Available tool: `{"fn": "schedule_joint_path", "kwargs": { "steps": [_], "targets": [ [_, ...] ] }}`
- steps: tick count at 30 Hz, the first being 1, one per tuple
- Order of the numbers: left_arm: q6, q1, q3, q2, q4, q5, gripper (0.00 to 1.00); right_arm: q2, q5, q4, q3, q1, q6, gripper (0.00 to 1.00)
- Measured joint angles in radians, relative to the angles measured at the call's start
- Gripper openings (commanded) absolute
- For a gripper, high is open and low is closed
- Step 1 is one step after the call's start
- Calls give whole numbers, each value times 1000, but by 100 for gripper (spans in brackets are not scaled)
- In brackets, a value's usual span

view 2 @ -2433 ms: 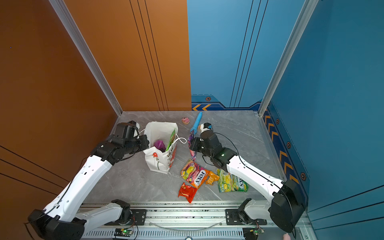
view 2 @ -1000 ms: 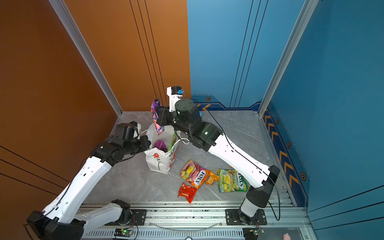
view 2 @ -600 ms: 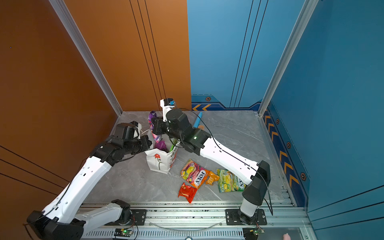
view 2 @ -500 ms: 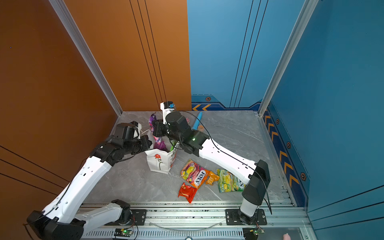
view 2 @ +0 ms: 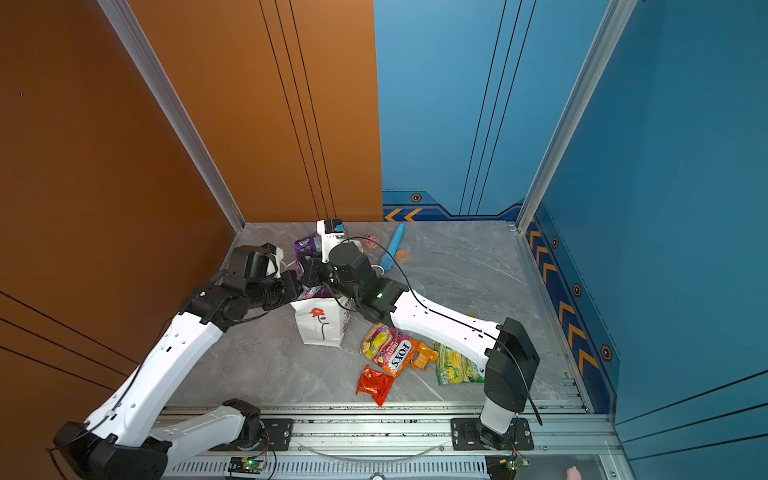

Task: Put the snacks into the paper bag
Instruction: 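Lower the purple pack into the paper bag held by the left gripper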

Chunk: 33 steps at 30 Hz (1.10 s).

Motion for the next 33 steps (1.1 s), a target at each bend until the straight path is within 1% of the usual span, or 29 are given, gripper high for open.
{"fn": "schedule_joint_path", "kwargs": {
  "steps": [7,14,22,27,33],
  "targets": [
    [-26,57,-42,-44,10,25,0,0,3,49,-63,19,23,0],
    [-39,105,-79,-70,31,50,0,-7,3,54,-119,51,43,0],
    [-39,128,-97,-82,45,65,0,-53,-2,25,-145,64,52,0],
    [-38,129,-98,-82,48,66,0,-54,-36,25,-145,63,47,0],
    [-37,155,-103,-89,48,82,0,-25,-108,36,-144,50,26,0]
  ]
}}
